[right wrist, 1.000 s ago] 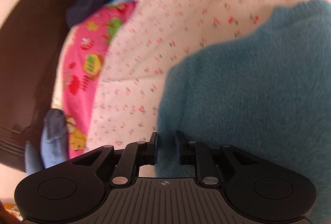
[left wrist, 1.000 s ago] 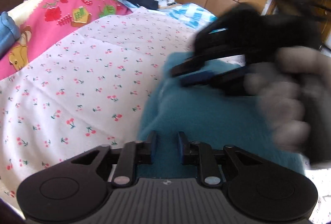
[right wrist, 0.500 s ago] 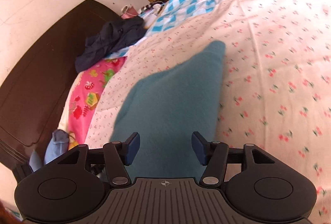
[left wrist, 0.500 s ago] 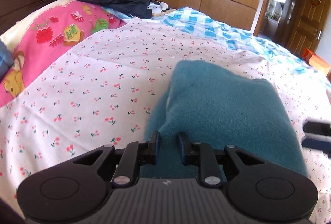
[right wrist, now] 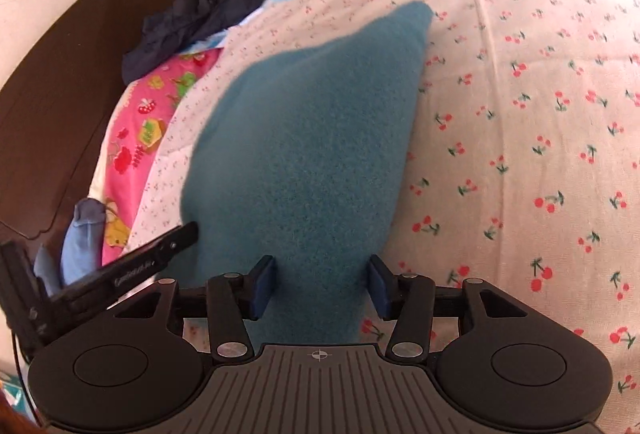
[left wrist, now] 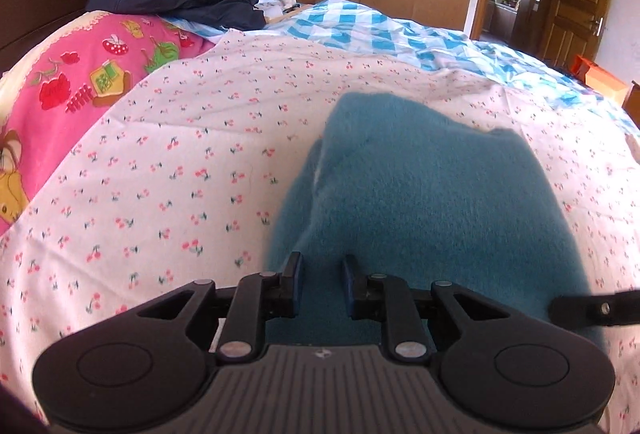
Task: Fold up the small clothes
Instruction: 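Open both grippers and withdraw them above the folded sweater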
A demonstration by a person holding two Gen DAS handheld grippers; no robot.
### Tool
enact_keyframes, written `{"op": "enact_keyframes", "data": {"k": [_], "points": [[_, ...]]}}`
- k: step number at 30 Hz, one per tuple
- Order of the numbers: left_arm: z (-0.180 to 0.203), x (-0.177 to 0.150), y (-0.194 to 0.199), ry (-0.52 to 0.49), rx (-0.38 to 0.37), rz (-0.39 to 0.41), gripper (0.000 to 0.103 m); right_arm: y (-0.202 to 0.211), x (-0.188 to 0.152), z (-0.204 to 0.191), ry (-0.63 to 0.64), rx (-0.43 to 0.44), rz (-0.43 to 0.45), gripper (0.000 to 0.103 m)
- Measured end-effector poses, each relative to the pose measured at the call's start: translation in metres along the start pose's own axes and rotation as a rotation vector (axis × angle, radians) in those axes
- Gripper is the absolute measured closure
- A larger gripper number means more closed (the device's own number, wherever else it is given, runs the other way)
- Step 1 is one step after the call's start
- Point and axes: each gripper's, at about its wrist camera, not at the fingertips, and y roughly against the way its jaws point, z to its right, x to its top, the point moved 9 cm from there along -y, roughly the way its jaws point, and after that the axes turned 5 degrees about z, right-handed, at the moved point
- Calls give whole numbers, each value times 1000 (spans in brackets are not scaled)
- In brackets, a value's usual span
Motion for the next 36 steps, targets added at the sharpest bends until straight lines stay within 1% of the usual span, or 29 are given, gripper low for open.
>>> {"op": "enact_keyframes", "data": {"k": [2,3,5,7,10,11,13,14,16,18,19,20,21,24,27,28,29,31,32,35,36], "points": [[-1,-4,5,0,-1,1,77,5,2,0,-14,3,1,54],[-2,-2,8,5,-3,2,77,11,5,-3,1,0,18,53],[-3,8,16,17,-11,23,77,27,16,-10,62,-23,88,53],[-1,25,27,20,-31,79,77,38,30,-16,121,-49,160,53],[10,53,34,14,-60,159,77,34,55,-22,165,-81,213,53],[15,61,31,5,-66,173,77,31,62,-26,172,-84,223,53],[21,71,18,-15,-63,183,77,21,72,-36,211,-63,244,53],[23,74,9,-17,-58,175,77,14,75,-41,233,-57,243,53],[24,75,-9,-19,-54,153,77,-4,77,-41,255,-78,217,54],[21,65,-30,-26,-24,96,77,-27,74,-33,260,-113,163,54],[17,57,-40,-22,-15,62,77,-33,71,-28,271,-119,157,54],[14,50,-46,-12,-22,51,74,-36,70,-26,277,-116,161,54],[12,44,-48,-5,-21,60,71,-36,68,-25,278,-107,167,54],[11,40,-46,2,-26,78,71,-28,68,-25,256,-104,170,54],[9,46,-33,27,-48,78,71,-7,62,-26,242,-85,190,47],[6,47,-27,40,-59,80,71,0,57,-25,237,-72,191,42],[2,48,-22,53,-64,80,69,6,52,-23,231,-61,189,37],[-4,44,-16,71,-82,65,60,15,41,-15,208,-42,169,30],[-7,40,-16,83,-97,46,53,17,35,-9,183,-36,152,28],[-9,23,-19,114,-129,10,48,8,20,9,87,-3,79,27],[-9,20,-19,127,-139,8,45,3,17,13,48,17,64,27]]}}
